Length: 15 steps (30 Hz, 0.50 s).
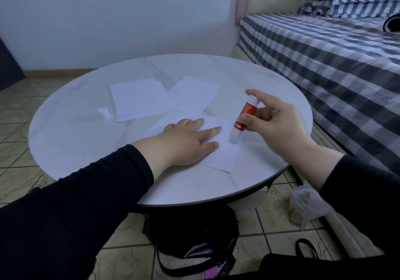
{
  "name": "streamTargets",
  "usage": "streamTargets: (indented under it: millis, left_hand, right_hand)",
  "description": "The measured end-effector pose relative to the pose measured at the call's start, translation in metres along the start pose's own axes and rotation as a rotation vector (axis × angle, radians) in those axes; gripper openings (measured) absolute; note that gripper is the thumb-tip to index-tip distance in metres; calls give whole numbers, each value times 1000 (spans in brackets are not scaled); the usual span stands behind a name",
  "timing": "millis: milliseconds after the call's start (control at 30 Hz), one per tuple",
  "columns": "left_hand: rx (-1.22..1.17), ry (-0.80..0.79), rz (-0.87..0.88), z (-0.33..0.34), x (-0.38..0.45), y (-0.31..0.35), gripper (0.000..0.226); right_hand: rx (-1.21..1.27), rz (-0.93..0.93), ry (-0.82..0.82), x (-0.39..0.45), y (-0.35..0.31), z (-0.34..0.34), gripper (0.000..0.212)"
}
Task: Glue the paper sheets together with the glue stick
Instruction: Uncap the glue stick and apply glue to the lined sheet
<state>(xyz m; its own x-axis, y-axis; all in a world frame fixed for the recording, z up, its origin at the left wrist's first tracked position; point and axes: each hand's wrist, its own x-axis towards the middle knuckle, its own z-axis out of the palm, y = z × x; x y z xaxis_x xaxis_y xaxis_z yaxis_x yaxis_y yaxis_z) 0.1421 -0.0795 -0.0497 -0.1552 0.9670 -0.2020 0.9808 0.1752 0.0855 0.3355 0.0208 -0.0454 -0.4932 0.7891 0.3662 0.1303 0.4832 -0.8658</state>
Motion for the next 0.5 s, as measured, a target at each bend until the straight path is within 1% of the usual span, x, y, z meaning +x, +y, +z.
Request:
streamTargets:
  millis: [100, 233, 333, 400, 500]
  left_hand:
    - [11, 10, -8, 0, 1, 2, 52]
    - [5, 14, -9, 2, 1, 1, 51]
    - [-10, 29, -2, 3, -1, 1, 51]
    - [-14, 31, -2, 2, -2, 2, 51]
    - [-7, 18, -10, 0, -2, 3, 51]
  right_hand:
    - [-77, -28, -64, -5, 1, 5, 49]
    - [-160, -12, 6, -3, 1, 1, 50]
    - [-85, -10, 57, -5, -4, 0, 51]
    - [-32, -13, 16, -9, -6, 3, 51]
    - [-108, -36, -76, -15, -5, 8, 49]
